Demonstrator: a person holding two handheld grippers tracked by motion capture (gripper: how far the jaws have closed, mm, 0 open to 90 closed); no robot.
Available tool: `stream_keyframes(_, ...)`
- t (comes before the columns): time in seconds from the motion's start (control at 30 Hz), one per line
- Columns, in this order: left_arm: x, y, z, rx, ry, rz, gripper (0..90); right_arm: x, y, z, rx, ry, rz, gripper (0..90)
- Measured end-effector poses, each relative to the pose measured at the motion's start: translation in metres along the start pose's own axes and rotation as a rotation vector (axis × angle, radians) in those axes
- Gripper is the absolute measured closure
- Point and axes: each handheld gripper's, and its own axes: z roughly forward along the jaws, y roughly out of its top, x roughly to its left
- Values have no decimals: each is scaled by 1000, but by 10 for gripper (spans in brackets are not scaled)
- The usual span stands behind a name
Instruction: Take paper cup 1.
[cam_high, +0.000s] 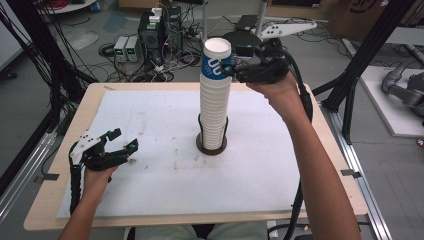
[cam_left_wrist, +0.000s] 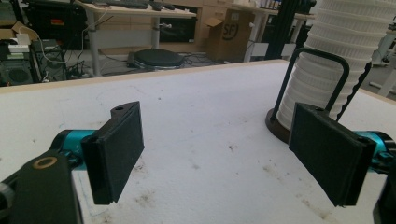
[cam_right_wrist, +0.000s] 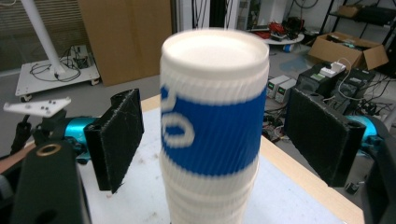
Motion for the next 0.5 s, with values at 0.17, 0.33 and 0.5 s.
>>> stream_keyframes(0.17, 0, -1, 1, 5, 0, -2, 180, 0, 14, 17, 31, 10, 8, 205)
stream_keyframes(0.33, 1, -1, 1, 5, -5, -10, 181, -1, 20, 27, 49, -12, -10, 280)
stream_keyframes(0.5, 1, -1, 1, 9, -7, -11, 183, 2, 23, 27, 45, -28, -40, 294)
